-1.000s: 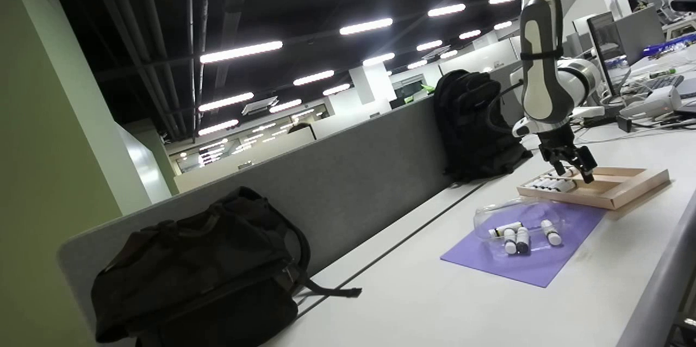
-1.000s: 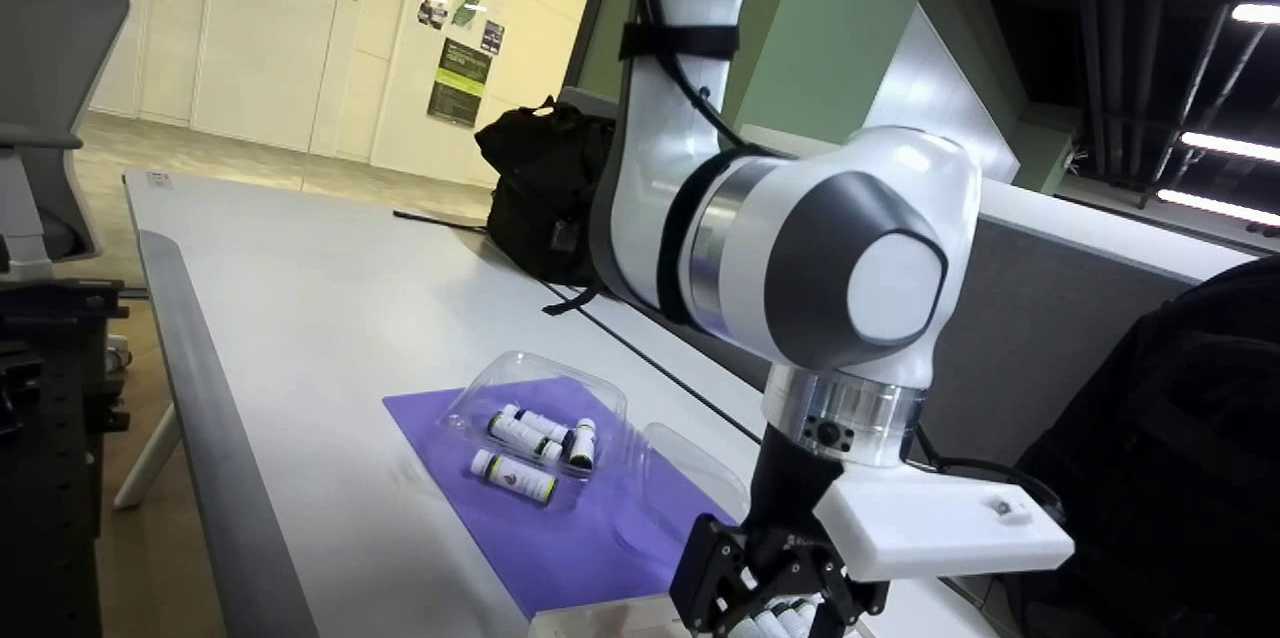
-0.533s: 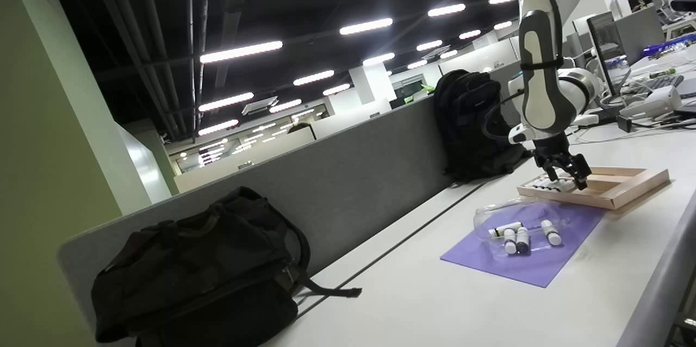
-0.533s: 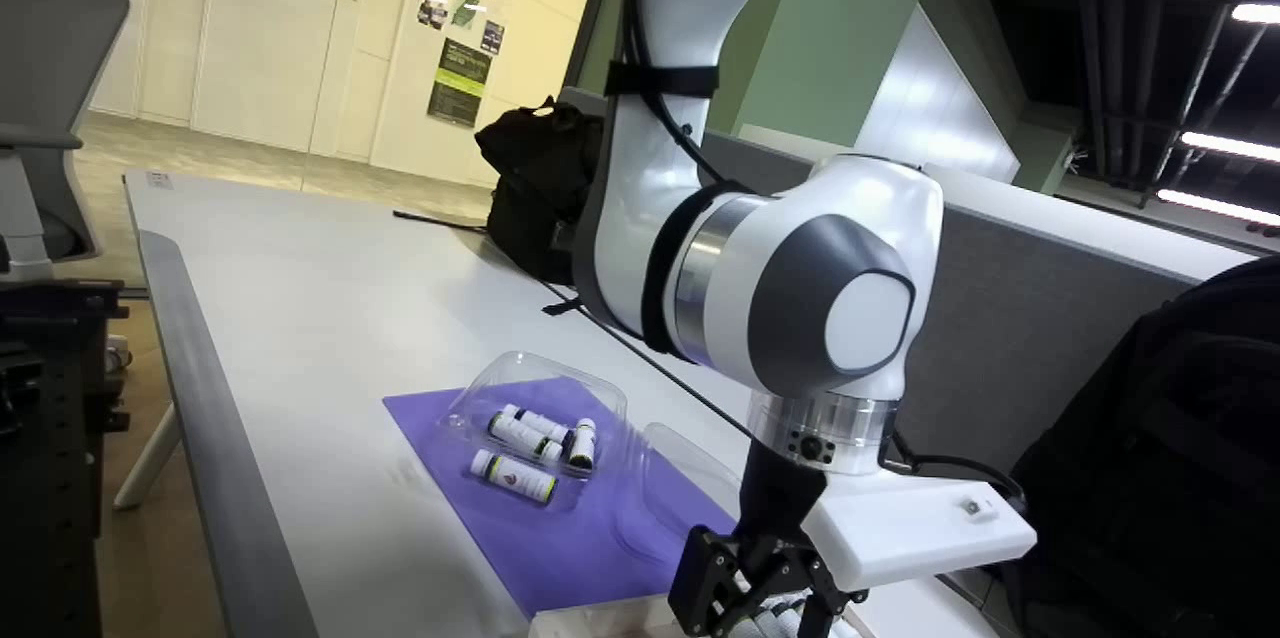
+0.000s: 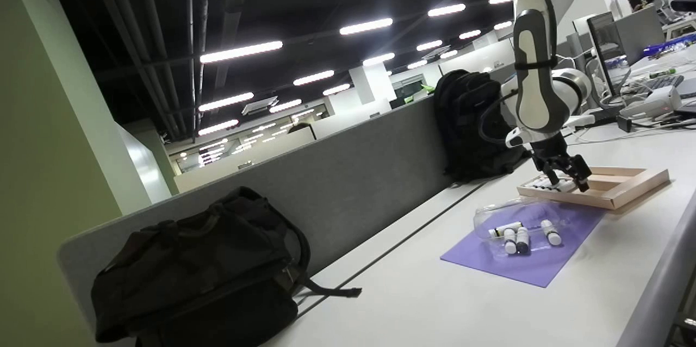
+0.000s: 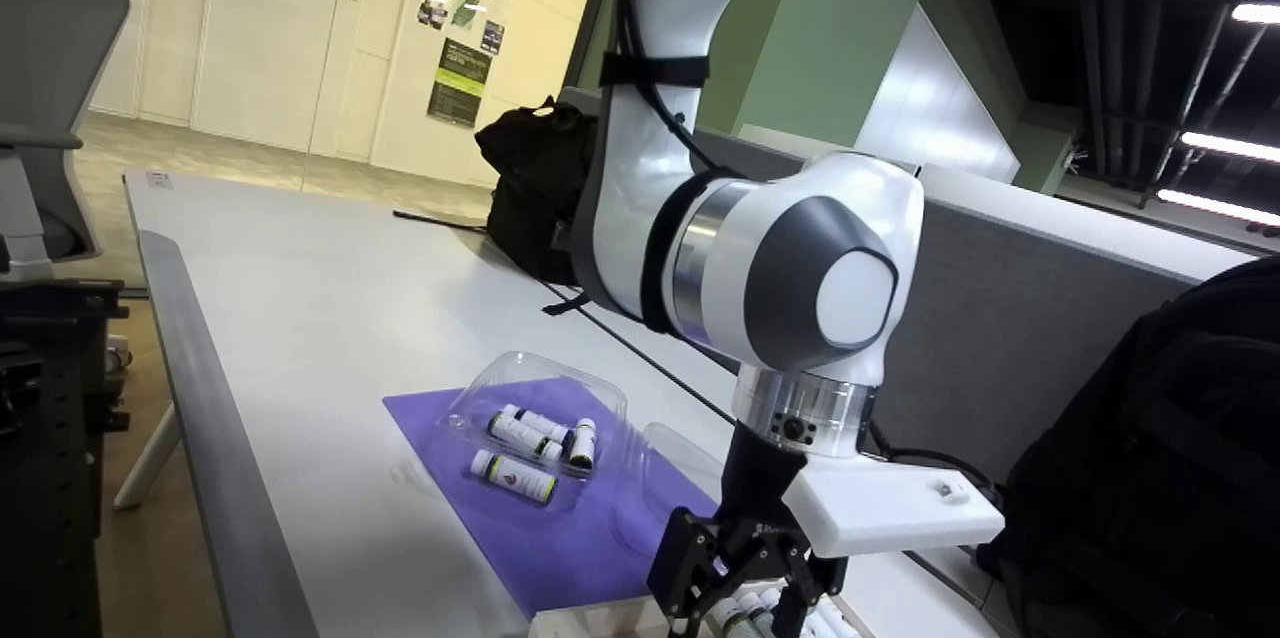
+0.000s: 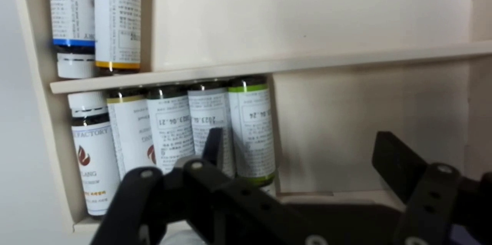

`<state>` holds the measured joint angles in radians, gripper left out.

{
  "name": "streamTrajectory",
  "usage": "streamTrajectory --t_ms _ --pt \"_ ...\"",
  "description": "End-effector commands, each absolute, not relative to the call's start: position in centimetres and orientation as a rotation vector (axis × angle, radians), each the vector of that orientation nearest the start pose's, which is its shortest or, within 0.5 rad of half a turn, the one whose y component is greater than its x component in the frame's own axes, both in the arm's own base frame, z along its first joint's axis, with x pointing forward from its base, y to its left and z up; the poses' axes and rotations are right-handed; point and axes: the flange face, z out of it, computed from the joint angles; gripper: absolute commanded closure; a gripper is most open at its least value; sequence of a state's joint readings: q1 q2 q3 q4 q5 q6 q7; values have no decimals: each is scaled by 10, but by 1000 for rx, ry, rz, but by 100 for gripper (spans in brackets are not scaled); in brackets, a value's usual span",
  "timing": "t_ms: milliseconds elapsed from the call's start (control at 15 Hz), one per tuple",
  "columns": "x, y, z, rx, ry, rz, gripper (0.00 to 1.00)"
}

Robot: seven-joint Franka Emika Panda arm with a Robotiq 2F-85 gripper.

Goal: Move the bottle from the tray to the container

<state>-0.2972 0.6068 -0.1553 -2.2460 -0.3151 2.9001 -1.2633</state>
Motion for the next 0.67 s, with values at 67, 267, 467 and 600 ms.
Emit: streamTrajectory --t_ms 67,267,467,600 --pt "484 -220 107 -2794 -1685 250 0" --pt "483 -221 105 -2805 -1682 222 0" --pt "481 -221 103 -2815 -1689 139 0" --pt "480 -221 99 -2815 -1669 125 0"
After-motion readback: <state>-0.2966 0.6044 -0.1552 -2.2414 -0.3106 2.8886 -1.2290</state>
